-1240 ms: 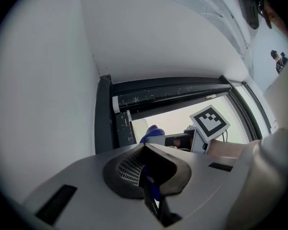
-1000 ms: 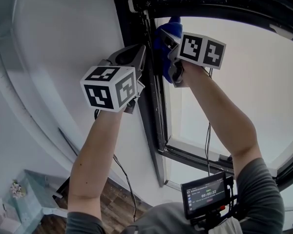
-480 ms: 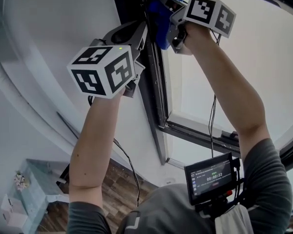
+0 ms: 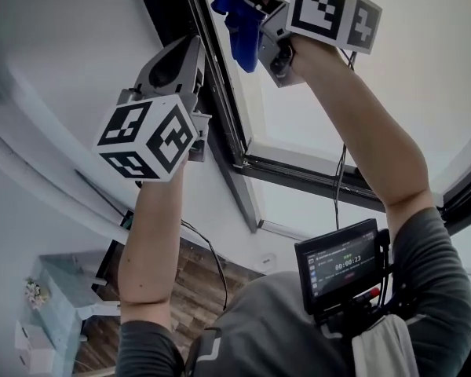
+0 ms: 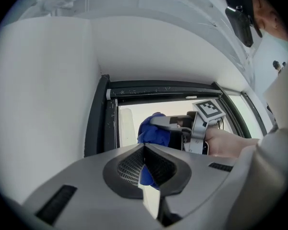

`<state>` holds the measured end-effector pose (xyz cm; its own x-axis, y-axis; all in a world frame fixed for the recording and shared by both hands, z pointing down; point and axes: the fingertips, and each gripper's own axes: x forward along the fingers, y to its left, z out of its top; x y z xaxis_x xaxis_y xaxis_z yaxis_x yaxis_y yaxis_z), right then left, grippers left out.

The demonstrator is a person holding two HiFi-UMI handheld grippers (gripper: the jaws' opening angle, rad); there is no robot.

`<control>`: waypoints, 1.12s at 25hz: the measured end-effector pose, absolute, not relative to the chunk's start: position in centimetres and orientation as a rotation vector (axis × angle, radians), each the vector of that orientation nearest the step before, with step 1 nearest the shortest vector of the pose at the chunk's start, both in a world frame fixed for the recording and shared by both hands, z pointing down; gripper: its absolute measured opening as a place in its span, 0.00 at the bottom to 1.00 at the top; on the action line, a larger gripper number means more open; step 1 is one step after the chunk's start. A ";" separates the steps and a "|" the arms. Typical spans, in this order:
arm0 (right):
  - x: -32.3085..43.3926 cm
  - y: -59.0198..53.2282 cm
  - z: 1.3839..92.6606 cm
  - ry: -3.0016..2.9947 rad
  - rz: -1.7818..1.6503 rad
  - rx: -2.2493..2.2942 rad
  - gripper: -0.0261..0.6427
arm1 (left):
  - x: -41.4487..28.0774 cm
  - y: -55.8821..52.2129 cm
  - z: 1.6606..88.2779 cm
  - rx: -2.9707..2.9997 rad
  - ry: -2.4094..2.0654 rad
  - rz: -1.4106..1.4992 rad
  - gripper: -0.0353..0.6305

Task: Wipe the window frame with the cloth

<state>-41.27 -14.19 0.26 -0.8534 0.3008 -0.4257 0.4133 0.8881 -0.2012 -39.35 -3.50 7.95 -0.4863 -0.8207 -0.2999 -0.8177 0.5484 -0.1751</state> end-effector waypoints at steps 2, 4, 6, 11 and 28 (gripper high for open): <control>-39.8 -14.0 1.2 2.685 -0.340 0.533 0.30 | -38.6 -3.4 9.6 -1.337 2.457 -0.019 0.06; -38.2 -14.0 2.5 2.715 -0.269 0.531 0.30 | -37.6 -3.5 11.0 -1.343 2.466 -0.028 0.06; -36.8 -14.1 3.9 2.751 -0.224 0.532 0.30 | -36.3 -3.6 12.4 -1.368 2.459 -0.023 0.06; -32.6 -14.6 7.4 2.774 -0.136 0.512 0.30 | -33.5 -3.6 15.7 -1.412 2.472 0.043 0.06; -25.8 -16.8 19.5 2.942 -0.038 0.367 0.30 | -29.4 -4.0 24.2 -1.516 2.512 0.077 0.06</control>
<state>-25.77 -16.79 19.46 -0.9541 0.2416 -0.1772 0.2461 0.9692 -0.0035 -29.35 -3.97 24.18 -0.4507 -0.8695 -0.2019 -0.8802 0.4705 -0.0616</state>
